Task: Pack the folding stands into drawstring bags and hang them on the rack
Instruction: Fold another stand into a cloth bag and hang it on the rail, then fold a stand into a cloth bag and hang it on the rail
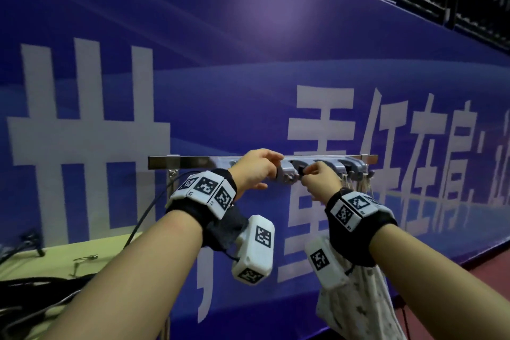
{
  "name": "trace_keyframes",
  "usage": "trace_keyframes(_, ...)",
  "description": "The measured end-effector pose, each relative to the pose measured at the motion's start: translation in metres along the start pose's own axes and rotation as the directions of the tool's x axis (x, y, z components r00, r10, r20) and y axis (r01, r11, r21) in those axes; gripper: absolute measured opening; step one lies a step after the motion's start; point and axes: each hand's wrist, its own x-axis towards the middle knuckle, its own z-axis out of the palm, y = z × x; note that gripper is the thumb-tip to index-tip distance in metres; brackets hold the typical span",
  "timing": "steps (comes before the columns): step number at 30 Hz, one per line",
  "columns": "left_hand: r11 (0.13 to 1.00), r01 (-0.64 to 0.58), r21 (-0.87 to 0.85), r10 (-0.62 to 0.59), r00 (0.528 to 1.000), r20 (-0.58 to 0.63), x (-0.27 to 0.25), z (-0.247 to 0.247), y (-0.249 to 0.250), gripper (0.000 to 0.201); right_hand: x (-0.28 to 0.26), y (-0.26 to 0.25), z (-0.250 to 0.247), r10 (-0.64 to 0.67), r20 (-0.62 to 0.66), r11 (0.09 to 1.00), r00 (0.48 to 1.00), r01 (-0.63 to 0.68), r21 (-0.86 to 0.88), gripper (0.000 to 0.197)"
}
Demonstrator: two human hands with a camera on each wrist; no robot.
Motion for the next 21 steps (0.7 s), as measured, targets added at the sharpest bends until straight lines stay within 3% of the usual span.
trace_keyframes(2,1.000,-0.010,-0.005,0.010,1.000,-0.029,-0.007,-0.013,0.003,0.038,-0.007,-0.018,0.009,-0.017,0.029,1.000,0.999,0.017,0.026,0.008)
trace_keyframes(8,0.997,-0.026,-0.078,0.011,0.981,-0.196,-0.025,-0.053,0.000,0.047,-0.032,-0.061,0.043,-0.042,0.113,0.988,0.993,0.024,0.154,0.034)
trace_keyframes(16,0.994,-0.002,-0.107,-0.036,0.935,-0.353,-0.057,-0.116,-0.026,0.045,-0.063,-0.104,0.096,-0.074,0.246,0.981,0.967,0.026,0.193,0.029)
trace_keyframes(21,0.992,0.068,-0.109,-0.111,0.877,-0.467,-0.093,-0.156,-0.059,0.049,-0.098,-0.118,0.145,-0.066,0.373,0.978,0.925,-0.015,0.209,0.030)
